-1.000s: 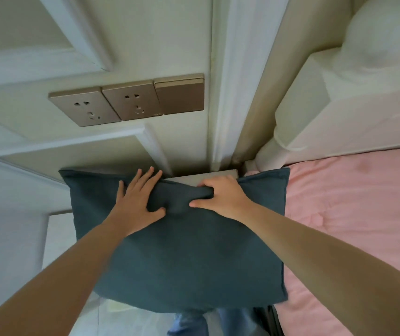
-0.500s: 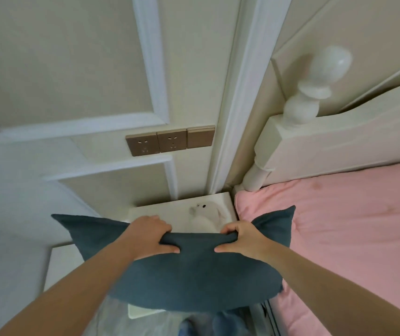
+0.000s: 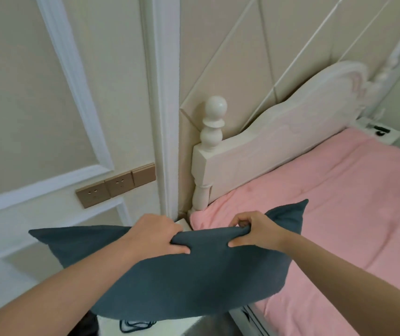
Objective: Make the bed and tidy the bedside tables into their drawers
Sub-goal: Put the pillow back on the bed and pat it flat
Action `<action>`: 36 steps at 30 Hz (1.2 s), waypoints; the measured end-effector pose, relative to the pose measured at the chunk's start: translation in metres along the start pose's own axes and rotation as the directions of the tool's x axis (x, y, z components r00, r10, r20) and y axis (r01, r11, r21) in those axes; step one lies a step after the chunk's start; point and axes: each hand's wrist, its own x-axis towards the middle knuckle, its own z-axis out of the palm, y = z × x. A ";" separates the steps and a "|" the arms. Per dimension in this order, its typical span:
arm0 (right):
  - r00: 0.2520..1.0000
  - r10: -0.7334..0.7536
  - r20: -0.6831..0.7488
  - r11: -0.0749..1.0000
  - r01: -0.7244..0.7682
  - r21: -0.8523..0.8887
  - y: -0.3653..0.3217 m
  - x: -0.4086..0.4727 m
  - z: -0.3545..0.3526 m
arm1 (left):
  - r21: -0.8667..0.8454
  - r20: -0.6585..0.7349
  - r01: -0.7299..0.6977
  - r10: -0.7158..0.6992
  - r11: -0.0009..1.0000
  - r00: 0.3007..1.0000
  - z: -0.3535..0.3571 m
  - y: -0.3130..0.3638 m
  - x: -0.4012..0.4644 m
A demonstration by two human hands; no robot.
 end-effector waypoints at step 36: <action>0.627 0.773 0.097 -0.463 0.454 0.761 0.290 -0.196 -0.074 | -0.843 -0.404 -0.326 -0.104 0.427 0.909 -0.153 0.360 0.274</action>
